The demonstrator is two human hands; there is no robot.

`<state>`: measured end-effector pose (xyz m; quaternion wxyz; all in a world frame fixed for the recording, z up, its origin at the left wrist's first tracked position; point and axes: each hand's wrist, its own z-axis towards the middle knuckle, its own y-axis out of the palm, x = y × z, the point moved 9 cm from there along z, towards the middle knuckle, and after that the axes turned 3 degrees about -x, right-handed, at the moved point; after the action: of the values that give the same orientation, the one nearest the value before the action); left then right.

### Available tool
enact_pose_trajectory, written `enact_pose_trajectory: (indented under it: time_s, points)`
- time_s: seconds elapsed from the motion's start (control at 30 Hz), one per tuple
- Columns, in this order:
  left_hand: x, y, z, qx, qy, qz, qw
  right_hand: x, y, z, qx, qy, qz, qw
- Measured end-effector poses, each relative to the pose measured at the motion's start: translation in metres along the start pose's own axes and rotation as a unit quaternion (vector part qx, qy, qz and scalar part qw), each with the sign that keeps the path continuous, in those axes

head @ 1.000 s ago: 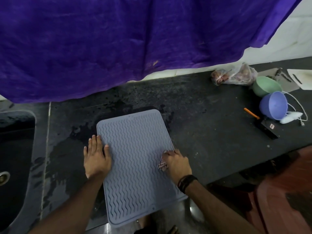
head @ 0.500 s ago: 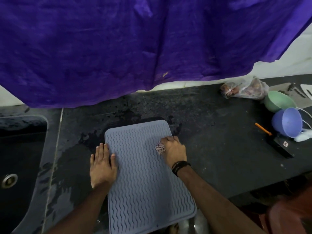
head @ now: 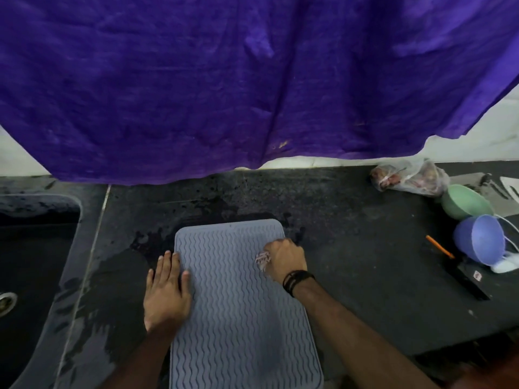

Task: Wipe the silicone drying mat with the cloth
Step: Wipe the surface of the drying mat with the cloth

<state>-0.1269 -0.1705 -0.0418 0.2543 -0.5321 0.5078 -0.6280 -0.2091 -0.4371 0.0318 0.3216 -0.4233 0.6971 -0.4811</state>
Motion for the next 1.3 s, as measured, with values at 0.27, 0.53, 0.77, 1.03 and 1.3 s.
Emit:
enact_pose_trajectory:
  time_s: [0.27,0.53,0.77,1.03,1.3]
  points:
    - [0.003,-0.005,-0.001,-0.011,-0.01,0.001,1.0,-0.004,-0.003,0.041,0.001,-0.017,-0.009,1.0]
    - [0.002,-0.005,-0.001,-0.015,-0.014,0.004,1.0,0.0,-0.008,0.041,-0.018,-0.021,-0.048,0.998]
    - [0.005,-0.009,-0.004,-0.023,-0.018,0.011,1.0,-0.008,-0.012,0.048,0.022,-0.034,-0.06,0.997]
    - [0.004,-0.007,-0.004,-0.022,-0.019,0.01,1.0,0.002,-0.001,0.032,-0.016,-0.024,-0.059,0.998]
    - [0.006,-0.008,-0.005,-0.014,-0.018,0.009,1.0,0.001,-0.012,0.047,0.033,-0.019,-0.044,0.998]
